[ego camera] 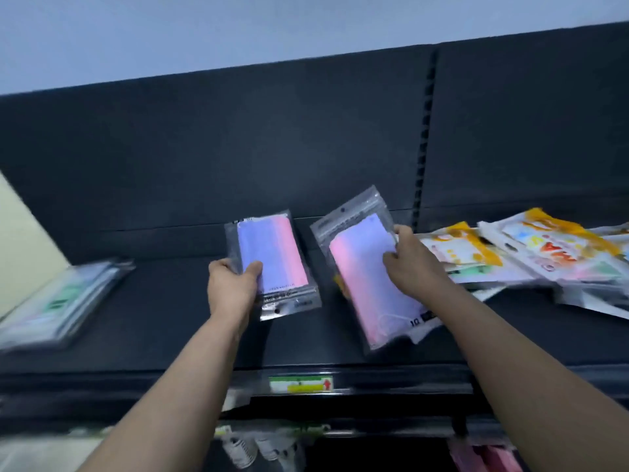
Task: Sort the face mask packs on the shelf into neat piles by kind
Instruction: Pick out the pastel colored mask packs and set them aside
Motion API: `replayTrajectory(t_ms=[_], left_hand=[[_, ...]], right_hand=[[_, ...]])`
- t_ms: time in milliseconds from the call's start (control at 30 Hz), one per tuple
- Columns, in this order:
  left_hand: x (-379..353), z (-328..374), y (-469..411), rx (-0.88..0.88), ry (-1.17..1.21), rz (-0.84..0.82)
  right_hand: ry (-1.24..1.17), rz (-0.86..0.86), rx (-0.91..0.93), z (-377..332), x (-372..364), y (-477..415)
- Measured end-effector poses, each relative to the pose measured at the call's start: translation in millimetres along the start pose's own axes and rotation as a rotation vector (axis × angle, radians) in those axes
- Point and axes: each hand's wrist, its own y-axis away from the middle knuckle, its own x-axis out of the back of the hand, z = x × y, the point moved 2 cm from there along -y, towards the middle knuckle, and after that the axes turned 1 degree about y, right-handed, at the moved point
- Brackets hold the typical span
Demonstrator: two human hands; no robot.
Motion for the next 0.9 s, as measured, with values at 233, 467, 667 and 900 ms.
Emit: replayTrajectory(t_ms=[233,467,667,900], left_hand=[[99,-33,-54,0.028,-0.166,0.01],[141,-51,-115,-0.051,-0.403,-0.117],[147,-67,-148,-0.059,-0.696,-0.14],[166,-55,-167,-0.199,-0.849,-0.11]], right_hand=[[-0.22,-0.21,0.077,-85,-89,3],[-0.476,-0.206,0.017,-130,-138,-5],[-0.562,-0.229,-0.061,-158,-172,-5],[-0.702,-0.317,-0.13,-200,-212,-11]])
